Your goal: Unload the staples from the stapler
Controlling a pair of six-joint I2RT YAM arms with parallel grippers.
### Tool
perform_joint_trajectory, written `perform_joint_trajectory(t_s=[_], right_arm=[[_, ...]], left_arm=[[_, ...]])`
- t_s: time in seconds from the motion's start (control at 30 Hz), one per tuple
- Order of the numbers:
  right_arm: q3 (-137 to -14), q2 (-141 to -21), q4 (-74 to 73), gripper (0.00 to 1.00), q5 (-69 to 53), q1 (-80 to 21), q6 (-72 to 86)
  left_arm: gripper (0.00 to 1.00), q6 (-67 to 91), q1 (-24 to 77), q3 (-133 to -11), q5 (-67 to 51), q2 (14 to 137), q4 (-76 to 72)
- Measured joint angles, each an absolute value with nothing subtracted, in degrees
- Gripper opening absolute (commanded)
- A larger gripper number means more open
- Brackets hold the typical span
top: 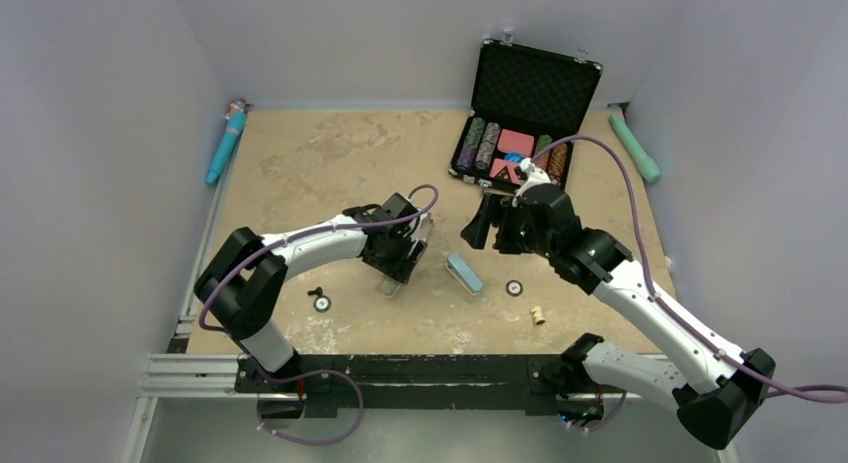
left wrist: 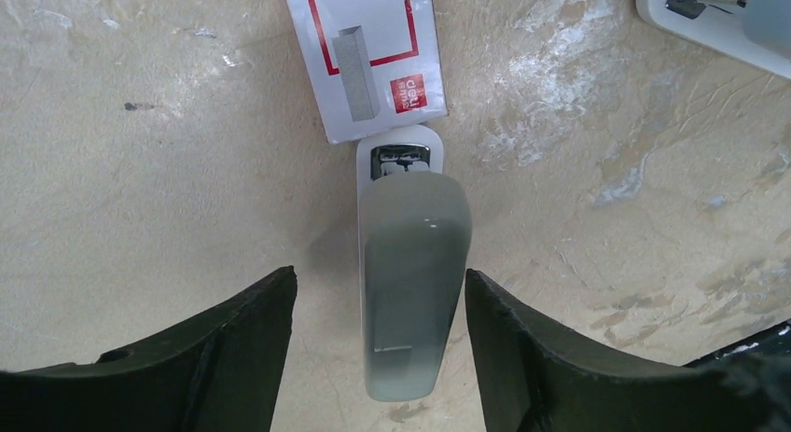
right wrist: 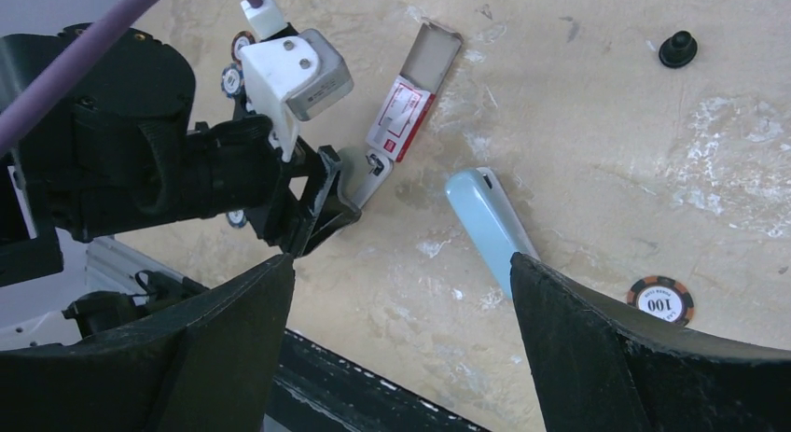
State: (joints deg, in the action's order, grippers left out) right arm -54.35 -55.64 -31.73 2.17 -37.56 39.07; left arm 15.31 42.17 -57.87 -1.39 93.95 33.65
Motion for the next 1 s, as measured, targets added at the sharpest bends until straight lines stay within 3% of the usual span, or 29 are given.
perform_joint_trajectory(t_s=[0.1, 0.33, 0.37, 0.73, 1.0], right_arm=[[-55.27, -56.99, -31.68, 0.89, 1.69, -37.56, 39.09], [-56.4, -58.11, -31.59, 0.89, 0.89, -37.56, 39.46], [-56.4, -58.13, -31.59, 0.89, 0.8, -37.56, 39.53], [-56.45, -56.1, -31.66, 0.89, 0.49, -37.56, 41.25], [-57.32, -54.57, -27.03, 0.9, -0.01, -37.56, 43.97]], left_arm=[[0.57, 15.27, 42.26, -58.13, -1.43, 95.29, 33.36], [0.04, 14.39, 42.46, -58.59, -2.33, 96.73, 33.08], [0.0, 14.09, 42.46, -58.61, -2.48, 96.73, 32.97], [0.0, 14.13, 42.46, -58.0, -7.77, 92.64, 32.36], [0.0, 15.77, 42.39, -56.12, -16.4, 75.64, 35.03]])
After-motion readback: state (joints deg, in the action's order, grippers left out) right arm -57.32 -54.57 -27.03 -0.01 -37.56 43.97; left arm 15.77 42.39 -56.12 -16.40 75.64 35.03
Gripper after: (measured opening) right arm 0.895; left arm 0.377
